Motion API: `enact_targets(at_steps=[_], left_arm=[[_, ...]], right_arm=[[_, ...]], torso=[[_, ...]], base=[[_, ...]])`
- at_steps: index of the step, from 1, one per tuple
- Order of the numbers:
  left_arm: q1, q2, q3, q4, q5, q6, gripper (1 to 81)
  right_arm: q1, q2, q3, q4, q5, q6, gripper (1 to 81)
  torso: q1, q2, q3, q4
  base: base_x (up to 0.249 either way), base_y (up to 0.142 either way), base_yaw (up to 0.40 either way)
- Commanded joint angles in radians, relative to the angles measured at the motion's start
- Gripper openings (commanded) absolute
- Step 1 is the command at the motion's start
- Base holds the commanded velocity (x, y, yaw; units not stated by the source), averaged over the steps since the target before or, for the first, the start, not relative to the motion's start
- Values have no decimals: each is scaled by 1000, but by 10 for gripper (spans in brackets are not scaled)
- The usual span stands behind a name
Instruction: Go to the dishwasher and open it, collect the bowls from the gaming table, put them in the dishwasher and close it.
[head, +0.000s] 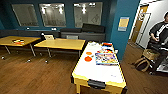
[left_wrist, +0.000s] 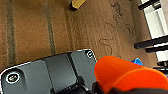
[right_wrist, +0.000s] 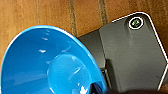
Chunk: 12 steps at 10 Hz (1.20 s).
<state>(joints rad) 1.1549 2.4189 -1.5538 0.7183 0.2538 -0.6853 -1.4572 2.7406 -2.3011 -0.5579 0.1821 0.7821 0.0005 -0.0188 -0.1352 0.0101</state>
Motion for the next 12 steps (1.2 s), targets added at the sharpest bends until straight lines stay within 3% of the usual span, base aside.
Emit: enact_targets(at_steps=[1,2,3,6,9,12], left_arm=[[48,48,-94,82,-96,1,10],[75,51,-123,87,-117,1,10],[96,53,-147,101,-145,1,10],[136,63,-198,102,-186,1,10],[180,50,-224,105,-263,0,10],[219,30,-218,113,-274,1,10]], right_arm=[[27,59,-89,-39,-33,-3,10],[25,63,-90,-39,-33,-3,10],[25,61,-89,-39,-35,-3,10],[4,53,-73,-39,-33,-3,10],[-36,-34,72,-40,-24,-3,10],[-47,-105,166,-39,-20,-1,10]], torso=[[0,0,0,0],[0,0,0,0],[0,0,30,0],[0,0,24,0],[0,-1,24,0],[0,-1,24,0]], base=[[0,0,0],[0,0,0],[0,0,0],[0,0,0],[0,0,0],[0,0,0]])
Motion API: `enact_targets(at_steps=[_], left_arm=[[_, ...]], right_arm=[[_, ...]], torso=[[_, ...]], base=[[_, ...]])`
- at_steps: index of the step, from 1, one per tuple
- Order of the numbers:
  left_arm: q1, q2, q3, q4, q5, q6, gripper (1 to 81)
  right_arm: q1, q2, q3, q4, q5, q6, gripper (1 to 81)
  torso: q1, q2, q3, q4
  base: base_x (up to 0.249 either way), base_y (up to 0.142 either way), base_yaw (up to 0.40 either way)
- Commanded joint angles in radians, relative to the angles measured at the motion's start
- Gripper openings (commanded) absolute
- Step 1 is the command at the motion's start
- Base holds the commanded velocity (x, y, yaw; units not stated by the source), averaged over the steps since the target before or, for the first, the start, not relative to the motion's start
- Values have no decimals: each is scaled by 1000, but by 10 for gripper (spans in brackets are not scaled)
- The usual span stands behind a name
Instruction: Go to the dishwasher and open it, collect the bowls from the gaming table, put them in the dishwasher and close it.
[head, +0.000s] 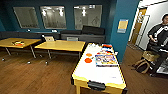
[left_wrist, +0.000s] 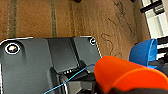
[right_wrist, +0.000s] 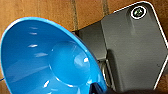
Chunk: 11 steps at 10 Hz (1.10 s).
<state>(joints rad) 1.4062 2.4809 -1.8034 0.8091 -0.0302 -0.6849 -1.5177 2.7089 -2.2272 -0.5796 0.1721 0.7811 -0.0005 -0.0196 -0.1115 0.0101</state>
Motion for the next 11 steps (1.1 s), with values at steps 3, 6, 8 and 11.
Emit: enact_targets(at_steps=[3,6,8,11], left_arm=[[-14,-2,-19,50,12,-1,10],[0,55,-114,76,18,1,10],[15,43,-122,96,13,-1,10],[40,9,-122,93,-43,-1,10]], right_arm=[[27,-64,51,-16,-16,1,10],[35,-53,23,-19,-16,1,10],[43,-51,-15,-17,-20,1,10],[37,-73,-32,-17,-20,3,10]], torso=[[1,0,0,0],[1,0,0,0],[1,0,0,0],[1,0,0,0]], base=[[0,0,0],[0,0,0],[0,0,0],[0,0,0]])
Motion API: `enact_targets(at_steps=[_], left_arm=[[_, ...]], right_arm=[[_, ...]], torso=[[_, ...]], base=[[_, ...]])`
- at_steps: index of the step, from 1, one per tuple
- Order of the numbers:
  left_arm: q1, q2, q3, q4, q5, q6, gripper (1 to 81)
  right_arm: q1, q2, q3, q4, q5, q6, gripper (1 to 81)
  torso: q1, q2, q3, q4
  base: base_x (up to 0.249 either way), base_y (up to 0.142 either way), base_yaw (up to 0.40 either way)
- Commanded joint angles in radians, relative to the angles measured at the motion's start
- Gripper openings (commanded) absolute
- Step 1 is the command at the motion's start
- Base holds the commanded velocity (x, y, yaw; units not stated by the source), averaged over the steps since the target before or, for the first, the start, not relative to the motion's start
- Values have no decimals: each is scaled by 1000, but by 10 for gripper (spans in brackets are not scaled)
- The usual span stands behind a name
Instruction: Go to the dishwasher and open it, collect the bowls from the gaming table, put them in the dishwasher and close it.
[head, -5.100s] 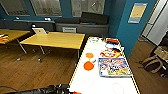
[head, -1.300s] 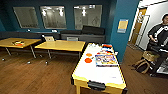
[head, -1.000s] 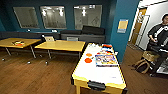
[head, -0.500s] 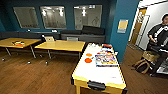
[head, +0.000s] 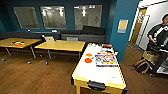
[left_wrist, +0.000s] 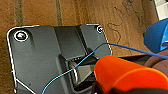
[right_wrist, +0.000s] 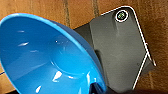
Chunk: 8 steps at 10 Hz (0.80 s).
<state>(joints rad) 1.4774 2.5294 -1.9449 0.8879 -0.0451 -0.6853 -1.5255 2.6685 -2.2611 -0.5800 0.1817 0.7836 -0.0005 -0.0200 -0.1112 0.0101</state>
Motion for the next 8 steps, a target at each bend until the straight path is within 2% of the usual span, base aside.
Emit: enact_targets(at_steps=[1,2,4,6,8], left_arm=[[-22,-50,20,5,-51,-2,10],[-12,-55,15,0,-53,-3,10],[2,-35,-61,-3,-68,-11,10],[10,-21,-144,-56,-150,-23,10],[13,-27,-144,-60,-157,-25,10]], right_arm=[[44,-33,2,-18,-30,-1,10],[43,-33,0,-18,-30,-1,10],[40,-33,-1,-18,-30,-3,10],[34,-33,-4,-18,-28,-3,10],[35,-28,-11,-18,-28,-3,10]], torso=[[1,0,0,0],[1,0,0,0],[1,0,0,0],[1,0,0,0],[1,0,0,0]], base=[[0,0,0],[0,0,0],[0,0,0],[0,0,0],[0,0,0]])
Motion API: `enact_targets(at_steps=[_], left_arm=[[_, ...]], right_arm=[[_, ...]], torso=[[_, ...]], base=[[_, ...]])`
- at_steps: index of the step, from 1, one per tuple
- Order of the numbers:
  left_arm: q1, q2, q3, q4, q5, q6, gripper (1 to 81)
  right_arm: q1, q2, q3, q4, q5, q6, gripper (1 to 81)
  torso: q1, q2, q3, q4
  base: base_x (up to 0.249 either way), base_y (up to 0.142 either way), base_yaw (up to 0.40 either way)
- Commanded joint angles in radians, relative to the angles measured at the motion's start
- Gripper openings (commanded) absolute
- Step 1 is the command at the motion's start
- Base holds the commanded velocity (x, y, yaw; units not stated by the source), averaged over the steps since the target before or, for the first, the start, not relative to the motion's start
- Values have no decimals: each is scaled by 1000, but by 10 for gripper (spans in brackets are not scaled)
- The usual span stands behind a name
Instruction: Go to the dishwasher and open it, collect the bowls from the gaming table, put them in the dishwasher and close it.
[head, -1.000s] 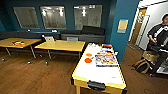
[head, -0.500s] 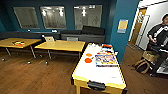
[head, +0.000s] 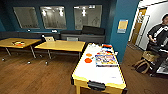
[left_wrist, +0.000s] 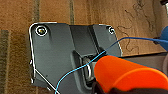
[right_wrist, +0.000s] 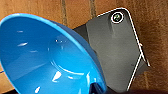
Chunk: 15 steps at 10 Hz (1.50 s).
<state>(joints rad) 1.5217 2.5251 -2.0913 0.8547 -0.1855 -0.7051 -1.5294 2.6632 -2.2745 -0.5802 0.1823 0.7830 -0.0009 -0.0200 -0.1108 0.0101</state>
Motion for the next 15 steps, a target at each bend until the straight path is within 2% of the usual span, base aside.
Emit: enact_targets(at_steps=[1,3,6,8,15], left_arm=[[-31,-23,5,-26,-17,-5,10],[-33,-23,5,-26,-18,-5,10],[-30,-35,5,-26,-68,-5,10],[-30,-35,3,-25,-68,-5,10],[-33,-21,-1,-16,-52,-7,10]], right_arm=[[39,-18,3,-18,-29,-2,10],[40,-10,-6,-18,-29,-2,10],[44,-7,-11,-18,-30,-2,10],[45,-6,-13,-20,-30,-2,10],[47,8,-20,-21,-32,-4,10]], torso=[[1,0,0,0],[1,0,0,0],[1,0,0,0],[1,0,0,0],[1,0,0,0]], base=[[0,0,0],[0,0,0],[0,0,-28],[0,0,-139],[0,0,-315]])
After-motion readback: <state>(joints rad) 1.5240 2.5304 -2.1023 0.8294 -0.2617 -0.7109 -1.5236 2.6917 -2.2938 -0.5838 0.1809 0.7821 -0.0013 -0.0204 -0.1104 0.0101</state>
